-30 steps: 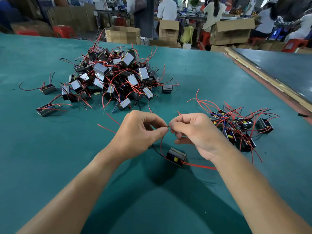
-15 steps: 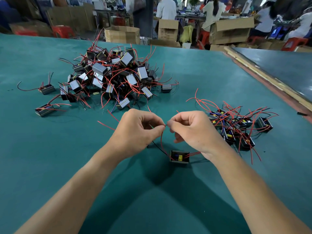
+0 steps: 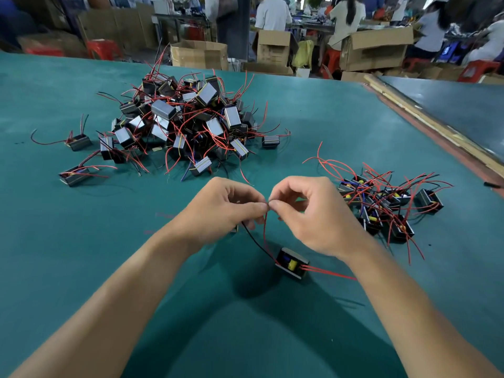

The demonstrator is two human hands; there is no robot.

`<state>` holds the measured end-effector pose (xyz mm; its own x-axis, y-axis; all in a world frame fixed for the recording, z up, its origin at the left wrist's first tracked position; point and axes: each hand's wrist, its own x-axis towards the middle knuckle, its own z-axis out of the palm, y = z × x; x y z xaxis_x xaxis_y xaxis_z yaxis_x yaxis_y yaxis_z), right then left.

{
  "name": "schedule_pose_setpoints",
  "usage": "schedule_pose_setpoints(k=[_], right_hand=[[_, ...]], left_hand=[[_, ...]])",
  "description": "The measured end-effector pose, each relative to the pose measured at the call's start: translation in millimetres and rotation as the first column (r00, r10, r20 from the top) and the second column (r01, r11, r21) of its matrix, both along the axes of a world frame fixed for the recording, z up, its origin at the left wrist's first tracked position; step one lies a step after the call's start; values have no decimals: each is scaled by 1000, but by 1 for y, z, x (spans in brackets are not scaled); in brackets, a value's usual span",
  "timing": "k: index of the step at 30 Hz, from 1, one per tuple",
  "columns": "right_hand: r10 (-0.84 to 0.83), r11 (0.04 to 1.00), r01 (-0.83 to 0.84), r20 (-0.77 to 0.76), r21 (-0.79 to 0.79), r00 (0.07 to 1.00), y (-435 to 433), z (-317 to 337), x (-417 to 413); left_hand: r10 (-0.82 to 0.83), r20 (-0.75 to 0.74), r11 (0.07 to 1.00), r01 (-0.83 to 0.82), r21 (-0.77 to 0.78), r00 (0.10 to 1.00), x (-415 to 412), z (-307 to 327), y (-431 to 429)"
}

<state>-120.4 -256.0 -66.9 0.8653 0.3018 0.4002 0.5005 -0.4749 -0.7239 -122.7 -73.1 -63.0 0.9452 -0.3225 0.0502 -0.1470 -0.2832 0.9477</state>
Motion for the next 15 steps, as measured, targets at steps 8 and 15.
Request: schedule_pose_setpoints(k=[8, 15], right_hand=[[-41, 999, 39, 89, 32, 995, 3, 1, -1], [225, 898, 128, -687, 422, 691, -2, 12, 2]], left_hand=[[36, -30, 994, -39, -101, 999, 1, 0, 4], [93, 450, 978, -167, 126, 888, -4, -8, -5]])
